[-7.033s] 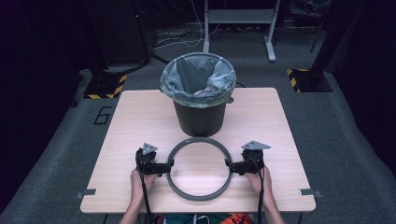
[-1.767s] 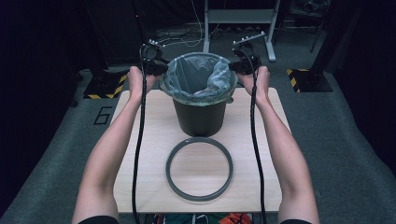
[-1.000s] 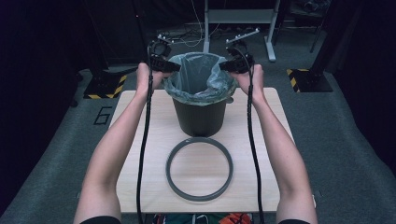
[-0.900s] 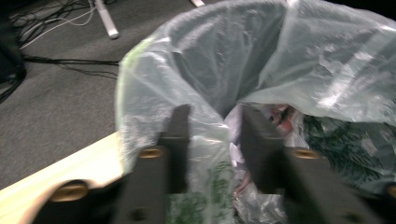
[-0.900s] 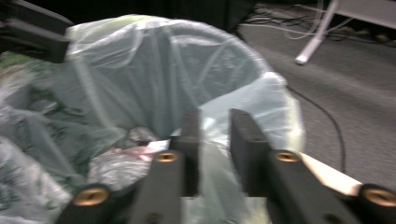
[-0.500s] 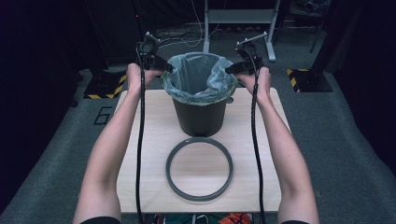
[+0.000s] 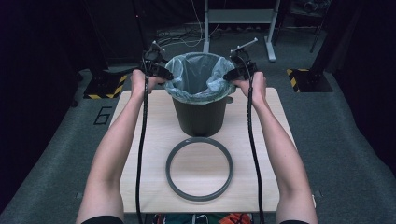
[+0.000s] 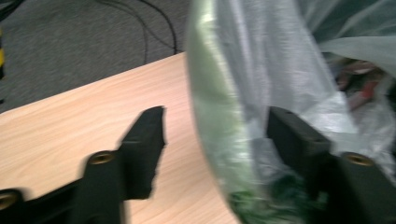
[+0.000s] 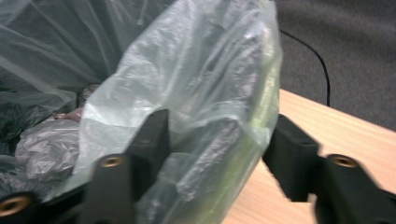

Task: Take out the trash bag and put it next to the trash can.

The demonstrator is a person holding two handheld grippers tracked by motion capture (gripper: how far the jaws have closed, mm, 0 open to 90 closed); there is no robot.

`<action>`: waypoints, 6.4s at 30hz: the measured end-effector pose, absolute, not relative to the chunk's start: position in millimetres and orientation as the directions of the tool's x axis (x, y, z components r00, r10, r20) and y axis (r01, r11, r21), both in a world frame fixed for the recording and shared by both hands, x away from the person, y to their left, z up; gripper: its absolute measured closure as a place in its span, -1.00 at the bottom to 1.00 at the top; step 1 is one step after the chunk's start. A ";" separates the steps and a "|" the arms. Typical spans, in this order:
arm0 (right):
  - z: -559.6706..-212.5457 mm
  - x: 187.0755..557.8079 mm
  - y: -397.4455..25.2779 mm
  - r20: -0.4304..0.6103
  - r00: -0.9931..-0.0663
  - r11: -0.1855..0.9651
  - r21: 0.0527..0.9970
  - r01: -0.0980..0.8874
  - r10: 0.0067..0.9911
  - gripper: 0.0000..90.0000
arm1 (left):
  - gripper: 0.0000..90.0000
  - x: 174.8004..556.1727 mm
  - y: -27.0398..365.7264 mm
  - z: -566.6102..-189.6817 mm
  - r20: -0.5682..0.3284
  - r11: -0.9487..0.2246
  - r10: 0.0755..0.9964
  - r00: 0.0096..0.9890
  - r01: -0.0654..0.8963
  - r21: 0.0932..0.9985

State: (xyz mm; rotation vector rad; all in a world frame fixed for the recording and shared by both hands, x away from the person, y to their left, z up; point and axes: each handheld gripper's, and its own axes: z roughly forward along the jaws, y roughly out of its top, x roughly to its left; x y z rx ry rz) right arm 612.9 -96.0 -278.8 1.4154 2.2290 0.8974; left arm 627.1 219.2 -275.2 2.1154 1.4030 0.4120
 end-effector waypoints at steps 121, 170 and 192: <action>-241.6 567.7 -84.1 0.116 -0.535 0.232 0.810 0.539 0.837 0.83 | 0.81 586.0 216.0 -221.8 -0.007 -0.337 0.865 0.502 0.590 0.734; -246.4 523.8 -83.3 0.197 -0.592 0.175 0.842 0.511 0.782 0.94 | 0.66 576.5 200.6 -247.7 -0.047 -0.404 0.806 0.589 0.607 0.684; -238.0 567.2 -78.4 0.217 -0.501 0.071 0.867 0.494 0.838 0.97 | 0.70 573.0 203.5 -224.5 -0.096 -0.367 0.787 0.609 0.588 0.721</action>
